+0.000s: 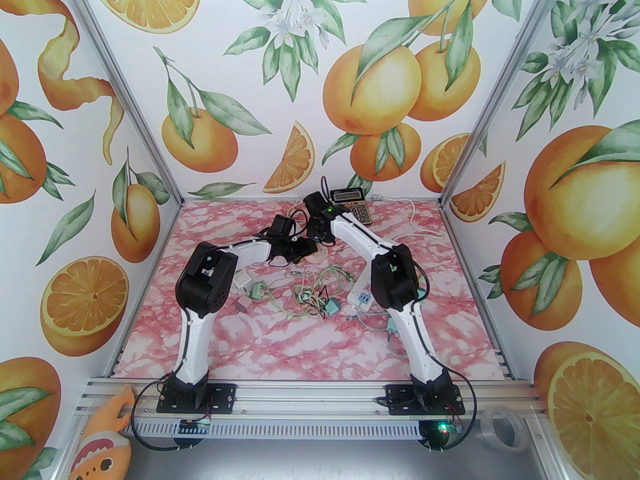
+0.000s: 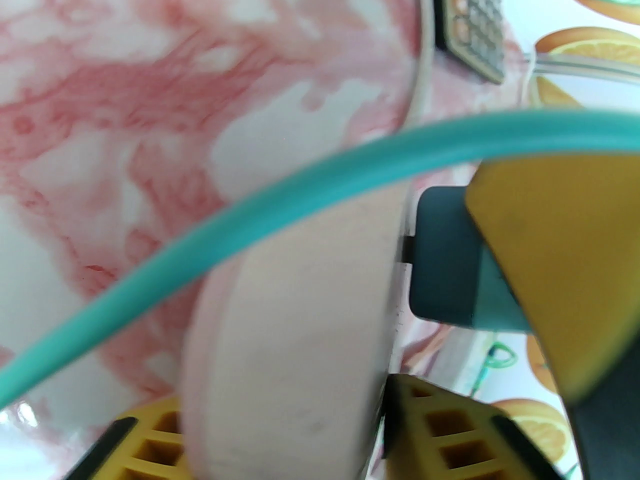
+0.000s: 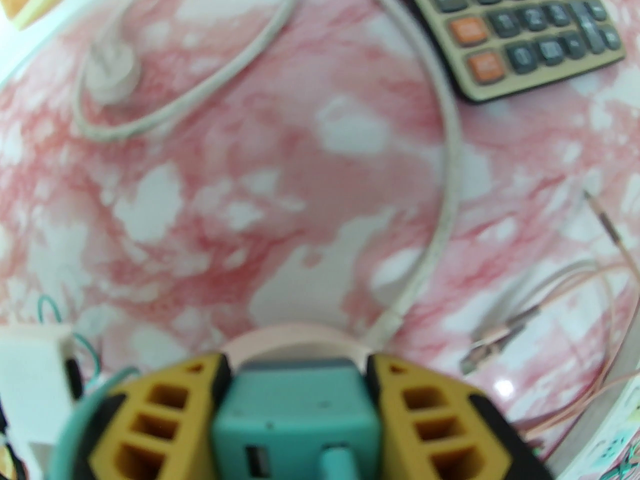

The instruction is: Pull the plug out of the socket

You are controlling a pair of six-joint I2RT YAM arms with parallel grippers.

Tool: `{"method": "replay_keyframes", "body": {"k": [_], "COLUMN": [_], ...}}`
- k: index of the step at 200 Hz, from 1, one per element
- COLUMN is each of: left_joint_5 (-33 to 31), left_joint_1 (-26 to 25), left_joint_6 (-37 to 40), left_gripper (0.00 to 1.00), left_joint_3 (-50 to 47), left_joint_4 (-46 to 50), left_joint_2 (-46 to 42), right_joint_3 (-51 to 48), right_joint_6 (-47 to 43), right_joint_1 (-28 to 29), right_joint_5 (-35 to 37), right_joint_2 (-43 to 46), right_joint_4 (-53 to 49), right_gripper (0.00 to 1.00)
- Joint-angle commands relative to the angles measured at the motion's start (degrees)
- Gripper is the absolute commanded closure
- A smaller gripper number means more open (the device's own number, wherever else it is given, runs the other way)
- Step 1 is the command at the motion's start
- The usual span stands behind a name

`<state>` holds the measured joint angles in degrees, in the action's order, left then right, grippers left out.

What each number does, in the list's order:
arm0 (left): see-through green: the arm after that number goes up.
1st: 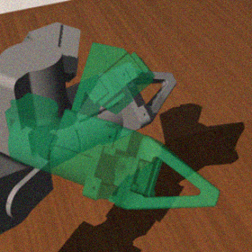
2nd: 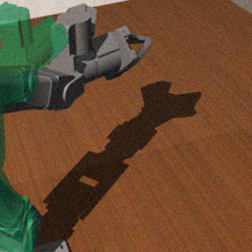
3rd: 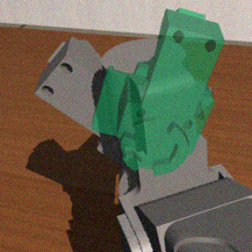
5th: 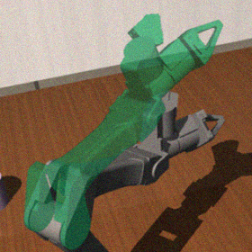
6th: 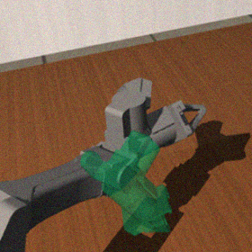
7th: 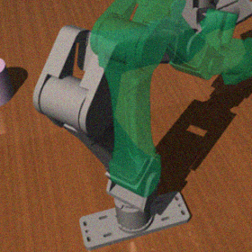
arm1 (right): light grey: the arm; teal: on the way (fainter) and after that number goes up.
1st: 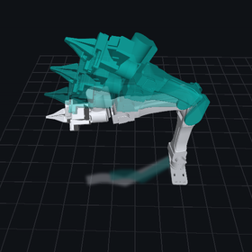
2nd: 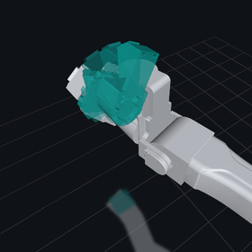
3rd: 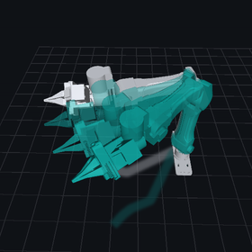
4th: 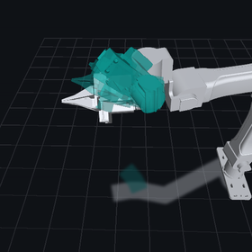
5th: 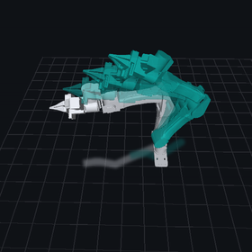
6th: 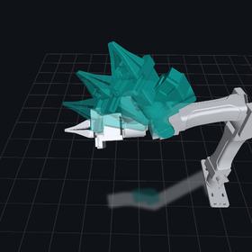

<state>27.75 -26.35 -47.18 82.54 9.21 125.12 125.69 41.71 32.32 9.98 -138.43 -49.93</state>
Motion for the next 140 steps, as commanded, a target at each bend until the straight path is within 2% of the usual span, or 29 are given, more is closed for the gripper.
{"method": "replay_keyframes", "body": {"k": [1,21,35,62,101,140], "left_joint_5": [-4.32,-4.42,-4.15,-2.90,-3.31,-3.42], "left_joint_1": [-0.96,0.06,0.32,0.20,-0.11,0.16], "left_joint_6": [4.51,5.22,5.43,4.83,4.43,4.38], "left_gripper": [0.60,0.51,0.56,0.58,0.59,0.60], "left_joint_3": [-4.94,-6.24,-6.76,-6.65,-6.00,-6.63], "left_joint_4": [9.84,10.01,10.04,9.64,10.72,10.91], "left_joint_2": [3.41,2.33,2.68,4.50,5.65,5.66], "right_joint_3": [1.14,1.47,2.49,7.20,6.12,-7.58], "right_joint_6": [-1.71,-2.91,-4.26,-7.21,-6.91,-0.43], "right_joint_1": [3.98,4.04,4.74,6.77,7.48,1.11], "right_joint_5": [-2.20,-0.75,0.73,3.76,-2.21,-12.36], "right_joint_2": [-0.90,-0.45,-0.84,-3.77,-2.84,5.48], "right_joint_4": [-0.78,-1.08,-1.88,-5.99,-1.81,11.24], "right_gripper": [0.68,0.68,0.67,0.65,0.66,0.68]}}
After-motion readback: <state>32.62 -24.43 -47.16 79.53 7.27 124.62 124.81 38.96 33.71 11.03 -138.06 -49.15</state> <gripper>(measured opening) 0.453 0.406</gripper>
